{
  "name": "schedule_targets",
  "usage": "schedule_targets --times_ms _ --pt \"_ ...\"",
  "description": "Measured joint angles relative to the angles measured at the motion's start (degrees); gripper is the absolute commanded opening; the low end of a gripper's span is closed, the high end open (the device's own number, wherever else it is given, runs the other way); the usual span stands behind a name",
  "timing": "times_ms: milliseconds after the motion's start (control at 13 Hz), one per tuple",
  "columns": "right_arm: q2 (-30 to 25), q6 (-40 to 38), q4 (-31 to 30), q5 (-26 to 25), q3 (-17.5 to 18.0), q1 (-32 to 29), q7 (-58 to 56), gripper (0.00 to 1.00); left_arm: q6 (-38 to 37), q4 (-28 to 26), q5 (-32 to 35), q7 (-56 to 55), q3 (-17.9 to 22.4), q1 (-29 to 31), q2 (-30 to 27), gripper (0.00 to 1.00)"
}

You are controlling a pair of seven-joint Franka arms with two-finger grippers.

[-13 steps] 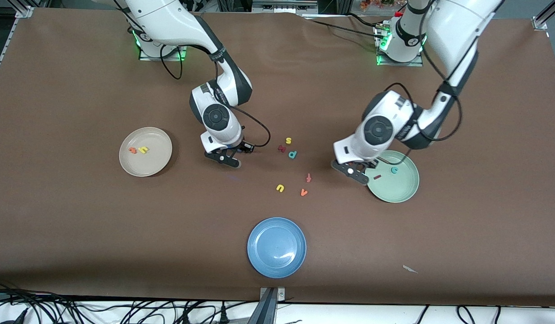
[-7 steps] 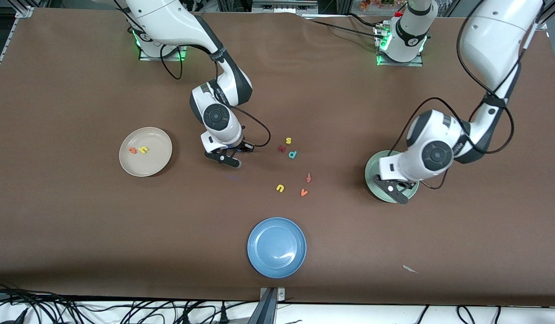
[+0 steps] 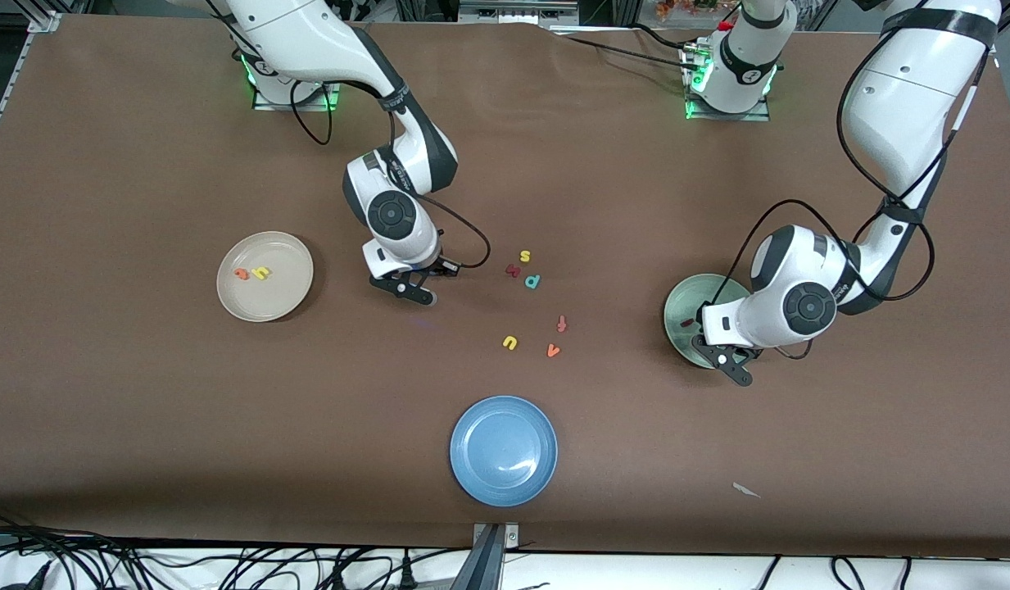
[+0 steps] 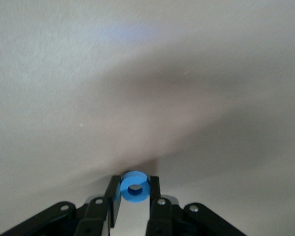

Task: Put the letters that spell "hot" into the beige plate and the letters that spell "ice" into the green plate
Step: 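Drop the e on the green plate and the o on the white plate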

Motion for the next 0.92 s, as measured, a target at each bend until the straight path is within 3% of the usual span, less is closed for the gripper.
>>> schedule_targets --times_ms 230,537,767,921 --pt "-4.66 -11.22 2.91 -0.02 -5.05 -0.09 -3.22 0.13 -2.86 1.41 0.0 0.0 -0.48 -0.01 -2.8 1.0" --pt "-9.39 -25.0 3.83 -0.03 -17.01 -0.22 -22.1 0.13 -10.51 2.18 0.0 -0.8 -2.27 -0.44 -10.94 1.0" --pt "-9.12 -26.91 0.59 -0.03 -24.94 -0.93 -36.6 0.13 -19.41 5.67 0.0 -2.2 -2.78 -0.58 -17.12 1.0" --pt "-8.52 -22.87 -3.62 -0.02 -26.39 -1.83 -41.94 0.13 -29.15 10.79 -0.01 -2.22 -2.86 -0.57 -20.0 1.0"
